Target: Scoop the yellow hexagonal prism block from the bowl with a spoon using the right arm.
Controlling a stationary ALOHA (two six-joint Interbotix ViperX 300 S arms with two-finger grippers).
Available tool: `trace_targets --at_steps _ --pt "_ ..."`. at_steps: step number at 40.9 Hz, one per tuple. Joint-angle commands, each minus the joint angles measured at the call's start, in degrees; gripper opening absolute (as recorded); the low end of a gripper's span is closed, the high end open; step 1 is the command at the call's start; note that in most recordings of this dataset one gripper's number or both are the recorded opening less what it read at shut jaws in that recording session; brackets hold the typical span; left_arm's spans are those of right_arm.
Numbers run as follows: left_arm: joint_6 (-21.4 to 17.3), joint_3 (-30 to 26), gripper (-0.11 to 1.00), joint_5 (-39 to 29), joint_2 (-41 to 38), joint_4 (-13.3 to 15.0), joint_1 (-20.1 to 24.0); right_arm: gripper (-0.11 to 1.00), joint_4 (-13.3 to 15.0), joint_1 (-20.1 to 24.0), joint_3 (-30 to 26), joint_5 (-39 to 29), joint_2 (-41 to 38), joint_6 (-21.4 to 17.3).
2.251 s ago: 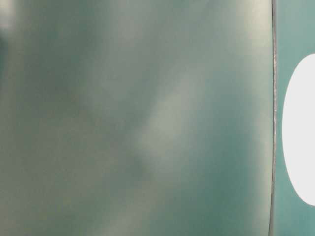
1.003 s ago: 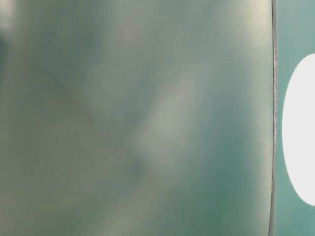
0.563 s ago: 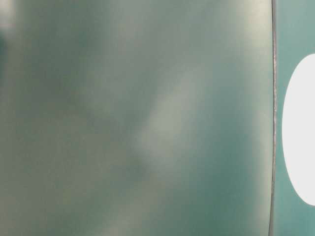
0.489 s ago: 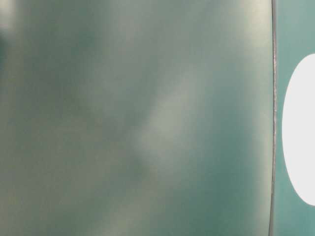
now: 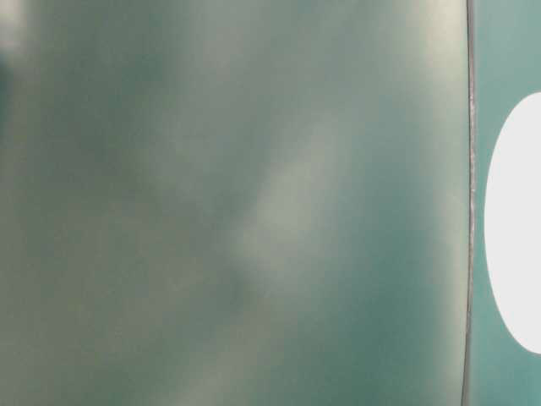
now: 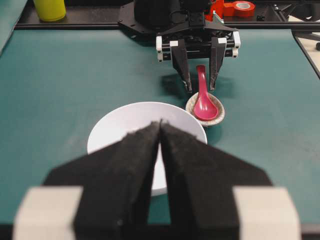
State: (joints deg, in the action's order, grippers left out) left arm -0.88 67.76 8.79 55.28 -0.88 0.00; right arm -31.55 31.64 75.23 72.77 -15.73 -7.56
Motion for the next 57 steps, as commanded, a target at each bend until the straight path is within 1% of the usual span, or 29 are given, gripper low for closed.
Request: trace_targets --at_steps 1,13,28,32,38,49,53,57 --pt "-0.1 -1.3 0.1 0.2 -0.4 -0.2 0.1 0.55 -0.4 0.4 0.1 -0.2 0.4 -0.1" --pt "-0.1 -1.3 0.1 0.1 -0.4 -0.2 0.1 0.55 -0.3 0.4 -0.1 -0.5 0.4 0.0" --pt "-0.1 -1.4 0.1 -0.2 -0.4 -0.2 0.1 0.43 -0.3 0.4 0.0 -0.3 0.5 0.1" --pt "-0.1 -1.3 0.1 -0.4 -0.4 -0.2 0.1 0.37 -0.3 0.4 -0.1 -0.3 0.5 0.1" --pt "-0.1 -1.4 0.1 -0.4 -0.3 -0.2 0.1 0.23 -0.3 0.4 -0.1 -0.3 1.3 0.3" --pt "-0.1 -1.4 0.1 -0.4 -0.4 -0.2 0.1 0.22 -0.2 0.4 0.6 -1.5 8.5 1.8" --pt "0.0 -1.4 0.1 -0.4 -0.4 -0.2 0.0 0.22 -0.2 0.4 0.6 -3.6 12.4 3.2" --pt "-0.1 -1.5 0.1 -0.4 -0.4 -0.2 0.1 0.21 -0.2 0.4 0.4 -7.4 16.3 5.2"
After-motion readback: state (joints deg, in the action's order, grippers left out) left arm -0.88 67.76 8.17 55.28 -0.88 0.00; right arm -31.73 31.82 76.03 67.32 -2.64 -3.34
